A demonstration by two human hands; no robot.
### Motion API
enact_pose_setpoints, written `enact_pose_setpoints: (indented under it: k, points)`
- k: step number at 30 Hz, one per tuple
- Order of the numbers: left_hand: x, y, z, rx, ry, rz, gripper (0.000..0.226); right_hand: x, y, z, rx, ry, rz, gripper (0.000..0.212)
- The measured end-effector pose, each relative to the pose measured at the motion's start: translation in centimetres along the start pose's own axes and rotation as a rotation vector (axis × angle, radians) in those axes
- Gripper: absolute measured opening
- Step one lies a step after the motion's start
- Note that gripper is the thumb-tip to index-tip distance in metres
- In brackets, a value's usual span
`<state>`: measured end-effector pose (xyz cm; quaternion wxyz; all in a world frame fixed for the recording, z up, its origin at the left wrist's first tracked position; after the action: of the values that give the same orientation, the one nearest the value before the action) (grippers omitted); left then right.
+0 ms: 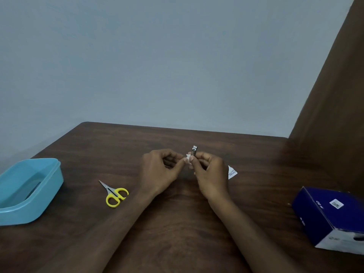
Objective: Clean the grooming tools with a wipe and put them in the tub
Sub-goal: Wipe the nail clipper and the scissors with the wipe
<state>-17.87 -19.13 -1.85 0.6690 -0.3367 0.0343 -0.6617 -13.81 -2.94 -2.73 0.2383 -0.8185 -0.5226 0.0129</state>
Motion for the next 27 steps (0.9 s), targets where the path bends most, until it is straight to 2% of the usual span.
enact_pose_setpoints:
  k: [4, 10, 14, 18, 24, 27]
  points:
    - [0.3, -0.2, 0.1, 0.027, 0.118, -0.049, 0.015, -0.1, 0.1, 0.0, 0.06, 0.071, -0.063, 0.01]
    - [0.5, -0.4, -0.5, 0.033, 0.178, -0.064, 0.003, -0.1, 0.2, -0.1, 0.058, 0.057, -0.066, 0.003]
    - [0.2, -0.6, -0.8, 0.071, 0.231, -0.014, 0.006, 0.3, 0.2, -0.5, 0.092, 0.059, 0.087, 0.019]
    - [-0.1, -0.5, -0.8, 0.004, 0.136, -0.052, 0.011, 1.3, 0.4, -1.6, 0.209, 0.076, 0.246, 0.012]
    - [0.3, -0.3, -0.3, -0.085, 0.083, -0.048, 0.013, 0.7, 0.7, -1.7, 0.349, 0.189, 0.146, 0.012]
    - [0.3, -0.2, -0.1, -0.111, 0.042, -0.029, 0.015, 0.8, 0.6, -1.5, 0.359, 0.224, 0.124, 0.013]
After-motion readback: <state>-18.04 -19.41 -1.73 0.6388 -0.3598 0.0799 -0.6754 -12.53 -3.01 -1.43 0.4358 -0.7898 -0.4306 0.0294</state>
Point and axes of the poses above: each hand's wrist, its own y-axis away from the middle knuckle, its own x-axis out of the back of the hand, z = x × y, the point moved 2 cm from there along -y, towards the middle knuckle, and after that the axes turned 3 degrees about x, right-handed, at the moved point
